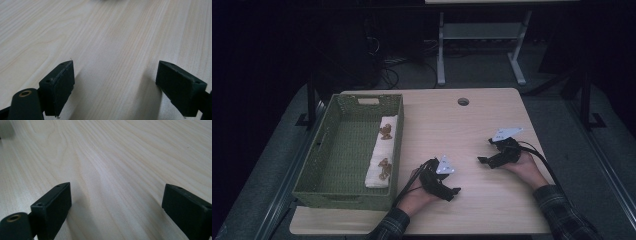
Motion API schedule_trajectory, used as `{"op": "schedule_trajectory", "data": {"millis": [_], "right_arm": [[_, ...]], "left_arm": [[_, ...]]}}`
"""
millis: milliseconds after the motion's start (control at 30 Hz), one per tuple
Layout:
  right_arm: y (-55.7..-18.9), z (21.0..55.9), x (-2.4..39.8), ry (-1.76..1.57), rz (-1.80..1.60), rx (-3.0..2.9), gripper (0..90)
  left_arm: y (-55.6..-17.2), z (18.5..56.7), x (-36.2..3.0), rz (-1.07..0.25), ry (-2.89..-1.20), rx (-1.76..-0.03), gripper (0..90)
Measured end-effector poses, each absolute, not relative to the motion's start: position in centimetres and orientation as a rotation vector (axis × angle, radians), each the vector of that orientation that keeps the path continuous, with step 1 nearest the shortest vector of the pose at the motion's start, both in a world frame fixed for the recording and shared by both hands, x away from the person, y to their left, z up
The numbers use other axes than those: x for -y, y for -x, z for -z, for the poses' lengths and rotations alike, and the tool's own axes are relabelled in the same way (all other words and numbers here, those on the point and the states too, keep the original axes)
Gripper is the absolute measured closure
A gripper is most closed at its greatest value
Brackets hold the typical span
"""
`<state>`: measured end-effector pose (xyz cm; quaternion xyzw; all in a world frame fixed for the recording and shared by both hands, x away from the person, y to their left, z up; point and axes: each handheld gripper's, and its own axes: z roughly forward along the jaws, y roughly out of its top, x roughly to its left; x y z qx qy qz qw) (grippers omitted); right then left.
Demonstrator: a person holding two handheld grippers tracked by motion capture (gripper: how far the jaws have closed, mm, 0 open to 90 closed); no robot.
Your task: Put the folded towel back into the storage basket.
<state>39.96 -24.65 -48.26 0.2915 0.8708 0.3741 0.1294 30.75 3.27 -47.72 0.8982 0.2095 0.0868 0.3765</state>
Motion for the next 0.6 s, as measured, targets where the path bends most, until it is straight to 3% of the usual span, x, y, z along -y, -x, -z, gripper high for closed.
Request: {"op": "schedule_trajectory", "data": {"millis": [600], "right_arm": [[-40.32, 48.33, 24.8, -0.879, -1.099, -2.567, 8.0]], "left_arm": [[-30.75, 47.9, -3.14, -0.218, -2.291, -0.518, 12.6]]}}
